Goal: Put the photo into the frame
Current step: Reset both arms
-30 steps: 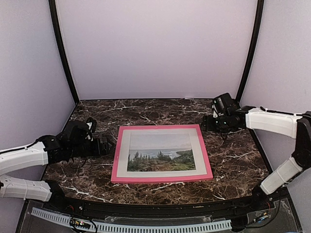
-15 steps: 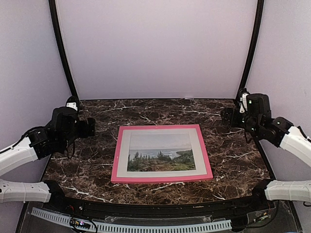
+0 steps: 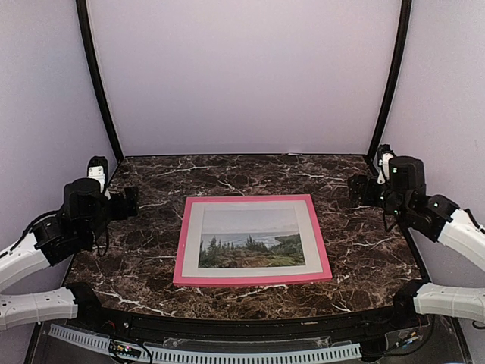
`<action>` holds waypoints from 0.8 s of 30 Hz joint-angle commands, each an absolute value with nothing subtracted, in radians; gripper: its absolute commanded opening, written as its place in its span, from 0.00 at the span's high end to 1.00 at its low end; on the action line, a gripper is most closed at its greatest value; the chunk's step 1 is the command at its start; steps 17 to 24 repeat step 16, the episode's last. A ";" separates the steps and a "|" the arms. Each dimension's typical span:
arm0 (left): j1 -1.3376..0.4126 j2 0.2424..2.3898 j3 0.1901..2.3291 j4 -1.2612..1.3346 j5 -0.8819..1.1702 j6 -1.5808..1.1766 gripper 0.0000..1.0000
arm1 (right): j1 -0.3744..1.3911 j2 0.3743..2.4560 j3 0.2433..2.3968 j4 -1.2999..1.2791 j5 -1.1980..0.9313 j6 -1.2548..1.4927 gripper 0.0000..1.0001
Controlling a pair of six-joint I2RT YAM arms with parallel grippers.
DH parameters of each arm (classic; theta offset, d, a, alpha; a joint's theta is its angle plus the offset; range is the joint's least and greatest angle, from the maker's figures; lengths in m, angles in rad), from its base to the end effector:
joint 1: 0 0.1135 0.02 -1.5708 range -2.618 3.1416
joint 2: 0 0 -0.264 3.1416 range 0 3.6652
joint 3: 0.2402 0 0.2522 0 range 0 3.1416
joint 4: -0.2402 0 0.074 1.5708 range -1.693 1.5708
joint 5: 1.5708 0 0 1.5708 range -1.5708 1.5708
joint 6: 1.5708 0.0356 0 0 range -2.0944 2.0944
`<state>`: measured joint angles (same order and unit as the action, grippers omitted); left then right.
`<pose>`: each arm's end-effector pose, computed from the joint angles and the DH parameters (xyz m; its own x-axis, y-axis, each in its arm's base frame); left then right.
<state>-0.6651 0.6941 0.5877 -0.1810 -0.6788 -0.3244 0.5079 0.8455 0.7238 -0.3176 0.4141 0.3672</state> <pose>0.1433 -0.0840 0.2872 -0.2135 -0.1478 -0.9657 -0.0649 0.9884 -0.1370 0.1745 0.0808 0.2955 -0.3925 0.1577 -0.9062 0.0148 0.9861 0.1652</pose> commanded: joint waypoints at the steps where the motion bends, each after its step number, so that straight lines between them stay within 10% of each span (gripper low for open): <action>1: -0.659 0.671 0.572 -0.141 -0.688 -0.311 0.01 | 0.508 0.817 0.693 -0.210 0.384 0.360 0.01; 24: -0.659 0.689 0.577 -0.145 -0.665 -0.315 0.01 | 0.508 0.792 0.666 -0.186 0.369 0.369 0.01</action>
